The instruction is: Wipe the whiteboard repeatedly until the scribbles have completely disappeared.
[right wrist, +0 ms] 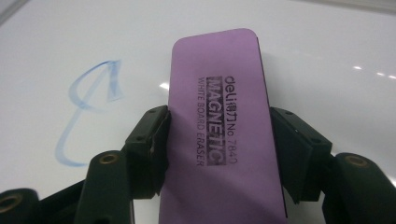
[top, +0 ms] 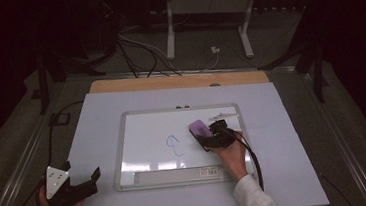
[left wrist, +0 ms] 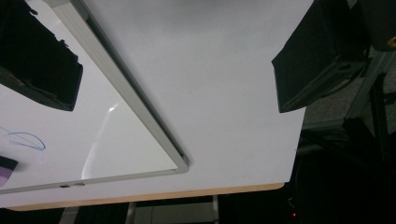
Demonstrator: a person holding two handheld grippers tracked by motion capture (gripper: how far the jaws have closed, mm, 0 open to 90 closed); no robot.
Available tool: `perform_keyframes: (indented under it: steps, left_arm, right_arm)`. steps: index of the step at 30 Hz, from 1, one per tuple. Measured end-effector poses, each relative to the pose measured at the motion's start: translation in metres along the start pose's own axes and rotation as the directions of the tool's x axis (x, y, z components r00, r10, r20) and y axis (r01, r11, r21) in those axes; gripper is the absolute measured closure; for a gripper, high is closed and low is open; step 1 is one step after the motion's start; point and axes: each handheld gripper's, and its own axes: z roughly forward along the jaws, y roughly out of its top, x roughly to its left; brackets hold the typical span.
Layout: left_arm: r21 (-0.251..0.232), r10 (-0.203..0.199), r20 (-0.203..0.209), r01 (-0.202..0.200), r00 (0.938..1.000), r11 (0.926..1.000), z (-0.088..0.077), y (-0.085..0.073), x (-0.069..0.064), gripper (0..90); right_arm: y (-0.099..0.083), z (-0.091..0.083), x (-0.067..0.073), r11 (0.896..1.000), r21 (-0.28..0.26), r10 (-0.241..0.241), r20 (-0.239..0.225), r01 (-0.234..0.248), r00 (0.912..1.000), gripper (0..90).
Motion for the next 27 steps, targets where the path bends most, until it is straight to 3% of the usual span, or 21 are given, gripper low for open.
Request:
perform_keyframes:
  steps: [3, 5, 9, 11, 13, 18, 23, 25, 27]
  left_arm:
    - [0.002, 0.001, 0.0, -0.001, 1.0, 1.0, 0.0, 0.0, 0.0, 2.1]
    - [0.0, 0.001, 0.0, -0.001, 1.0, 1.0, 0.0, 0.0, 0.0, 2.1]
    - [0.001, -0.002, 0.0, 0.002, 1.0, 1.0, 0.0, 0.0, 0.001, 2.1]
    - [0.002, 0.001, 0.0, -0.001, 1.0, 1.0, 0.0, 0.0, 0.0, 2.1]
    - [0.001, 0.003, 0.003, -0.003, 1.0, 1.0, 0.0, 0.0, 0.0, 2.1]
    - [0.002, 0.004, 0.003, -0.004, 1.0, 1.0, 0.0, 0.0, 0.0, 2.1]
    - [0.005, 0.005, 0.003, -0.005, 1.0, 1.0, 0.001, 0.0, 0.0, 2.1]
    - [0.004, 0.005, 0.003, -0.005, 1.0, 1.0, 0.001, 0.0, -0.001, 2.1]
    - [0.001, 0.004, 0.003, -0.004, 1.0, 1.0, 0.0, 0.0, 0.0, 2.1]
  right_arm:
    - [0.0, 0.001, 0.009, 0.999, 0.006, -0.047, -0.009, 0.047, 0.9989, 40.9]
    - [0.001, 0.001, 0.008, 0.999, 0.01, -0.047, -0.009, 0.047, 0.9989, 40.9]
    - [0.002, -0.002, 0.0, 1.0, 0.002, -0.015, 0.07, 0.015, 0.9974, 40.9]
    - [0.003, -0.003, -0.001, 1.0, 0.007, -0.001, 0.085, 0.0, 0.9963, 40.9]
    - [0.003, -0.002, 0.002, 1.0, 0.011, -0.022, 0.092, 0.021, 0.9955, 40.9]
    - [0.001, 0.001, 0.012, 0.999, 0.023, -0.046, -0.01, 0.046, 0.9989, 40.9]
    - [0.0, 0.002, 0.022, 0.994, 0.034, -0.097, -0.081, 0.1, 0.992, 40.9]
    - [-0.001, 0.002, 0.027, 0.991, 0.036, -0.129, -0.085, 0.132, 0.988, 40.9]
    - [0.0, 0.002, 0.028, 0.99, 0.037, -0.131, -0.076, 0.134, 0.9884, 40.9]
